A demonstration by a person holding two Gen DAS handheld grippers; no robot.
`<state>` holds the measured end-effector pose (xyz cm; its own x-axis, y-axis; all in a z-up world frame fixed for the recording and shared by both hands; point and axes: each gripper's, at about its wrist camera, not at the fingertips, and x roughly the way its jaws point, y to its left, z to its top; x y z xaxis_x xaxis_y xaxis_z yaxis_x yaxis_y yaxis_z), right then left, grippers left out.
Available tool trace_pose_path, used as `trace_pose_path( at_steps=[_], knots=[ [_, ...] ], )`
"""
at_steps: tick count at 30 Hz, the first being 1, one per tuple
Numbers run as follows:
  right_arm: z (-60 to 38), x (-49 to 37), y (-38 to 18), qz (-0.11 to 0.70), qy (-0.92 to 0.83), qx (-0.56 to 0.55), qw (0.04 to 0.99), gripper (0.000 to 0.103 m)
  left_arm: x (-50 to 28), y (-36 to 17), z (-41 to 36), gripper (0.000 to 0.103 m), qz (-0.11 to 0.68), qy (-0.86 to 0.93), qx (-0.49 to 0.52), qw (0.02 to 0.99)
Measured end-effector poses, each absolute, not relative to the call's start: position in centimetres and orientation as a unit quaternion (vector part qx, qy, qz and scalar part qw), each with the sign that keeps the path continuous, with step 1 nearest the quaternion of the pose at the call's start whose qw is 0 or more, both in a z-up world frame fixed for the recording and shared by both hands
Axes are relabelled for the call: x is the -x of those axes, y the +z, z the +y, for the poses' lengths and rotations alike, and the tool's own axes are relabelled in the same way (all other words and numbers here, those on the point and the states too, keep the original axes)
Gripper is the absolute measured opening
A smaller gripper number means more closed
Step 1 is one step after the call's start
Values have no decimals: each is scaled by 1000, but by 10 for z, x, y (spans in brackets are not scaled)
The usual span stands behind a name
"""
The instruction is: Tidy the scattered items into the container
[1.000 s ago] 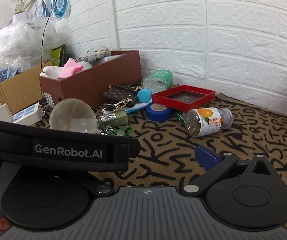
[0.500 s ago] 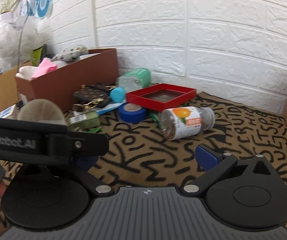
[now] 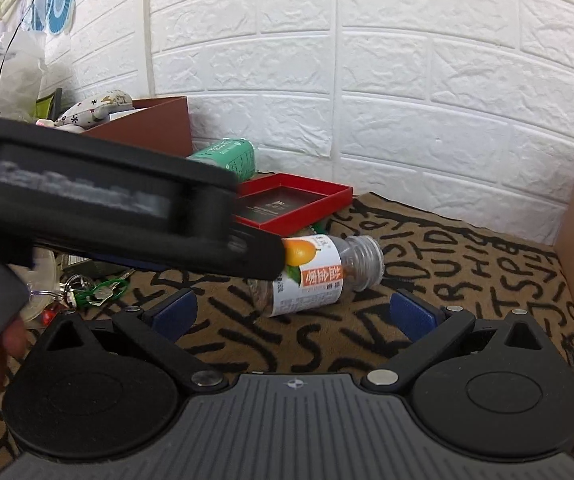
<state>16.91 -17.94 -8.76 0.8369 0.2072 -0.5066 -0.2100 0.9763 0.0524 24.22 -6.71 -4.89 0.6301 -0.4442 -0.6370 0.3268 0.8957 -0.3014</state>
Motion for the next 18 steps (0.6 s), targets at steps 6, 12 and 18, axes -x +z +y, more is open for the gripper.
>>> trace_pose_path(
  at_steps=[6,12,18],
  knots=[
    [-189,-188,-93,271,118,-14,955,101,-269,-55,-82,81,389,-245,41,887],
    [-193,-199,-97,274,147,-18,950,87,-282,-62,-87,70,412,-262,18,873],
    [-193,-193,-94,278,156,-26,947,74,-260,-63,-87,69,422,-251,0,871]
  ],
)
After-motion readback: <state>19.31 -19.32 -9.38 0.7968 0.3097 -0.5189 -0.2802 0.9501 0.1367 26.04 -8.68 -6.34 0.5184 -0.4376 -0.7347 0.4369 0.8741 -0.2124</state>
